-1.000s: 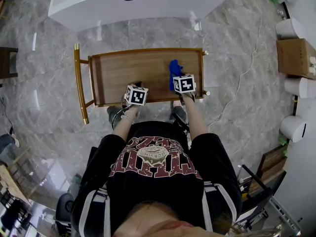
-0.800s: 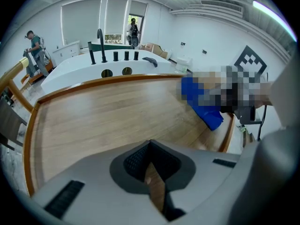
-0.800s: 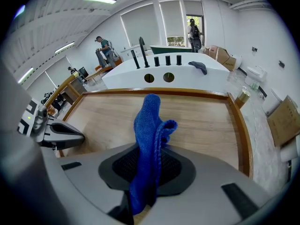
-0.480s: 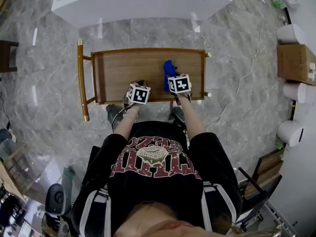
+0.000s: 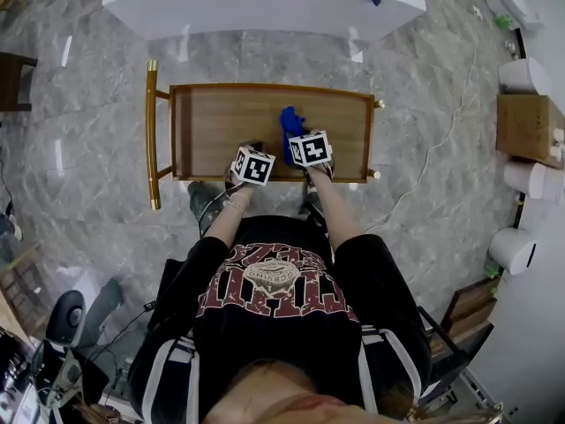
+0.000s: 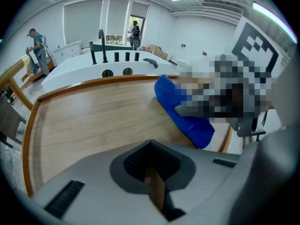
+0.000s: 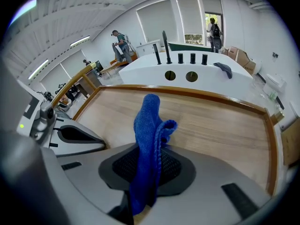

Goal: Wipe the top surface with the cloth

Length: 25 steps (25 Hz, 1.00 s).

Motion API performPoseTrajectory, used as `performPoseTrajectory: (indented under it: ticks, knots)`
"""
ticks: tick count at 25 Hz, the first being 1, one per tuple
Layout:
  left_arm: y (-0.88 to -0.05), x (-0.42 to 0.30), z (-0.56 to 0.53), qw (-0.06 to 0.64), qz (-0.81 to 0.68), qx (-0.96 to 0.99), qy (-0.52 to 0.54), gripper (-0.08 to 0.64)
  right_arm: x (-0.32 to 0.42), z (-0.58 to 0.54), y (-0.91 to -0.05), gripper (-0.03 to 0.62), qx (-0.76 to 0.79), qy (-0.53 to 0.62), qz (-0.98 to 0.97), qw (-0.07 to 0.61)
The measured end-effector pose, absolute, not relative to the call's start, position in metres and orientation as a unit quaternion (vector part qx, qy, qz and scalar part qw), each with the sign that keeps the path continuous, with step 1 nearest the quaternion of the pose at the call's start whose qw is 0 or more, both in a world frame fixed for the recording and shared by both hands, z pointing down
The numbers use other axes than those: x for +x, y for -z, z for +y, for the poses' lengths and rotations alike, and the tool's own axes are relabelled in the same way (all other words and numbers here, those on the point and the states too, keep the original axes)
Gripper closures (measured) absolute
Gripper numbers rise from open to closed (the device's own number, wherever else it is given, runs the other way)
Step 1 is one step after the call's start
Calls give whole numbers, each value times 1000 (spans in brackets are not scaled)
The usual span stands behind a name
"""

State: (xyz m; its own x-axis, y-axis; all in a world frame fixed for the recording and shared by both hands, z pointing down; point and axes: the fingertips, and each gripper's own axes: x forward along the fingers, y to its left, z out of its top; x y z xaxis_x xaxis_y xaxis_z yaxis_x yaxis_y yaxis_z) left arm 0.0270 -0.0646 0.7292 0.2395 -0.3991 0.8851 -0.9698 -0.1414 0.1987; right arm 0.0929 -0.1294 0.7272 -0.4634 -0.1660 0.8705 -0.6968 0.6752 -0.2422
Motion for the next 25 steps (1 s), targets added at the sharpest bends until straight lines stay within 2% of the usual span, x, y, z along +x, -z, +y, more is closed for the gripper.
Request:
performPoseTrajectory:
  ticks: [25]
  knots:
    - [-730, 24, -44, 408, -509, 682, -329, 512, 65, -102, -729, 503, 245, -290, -815, 437]
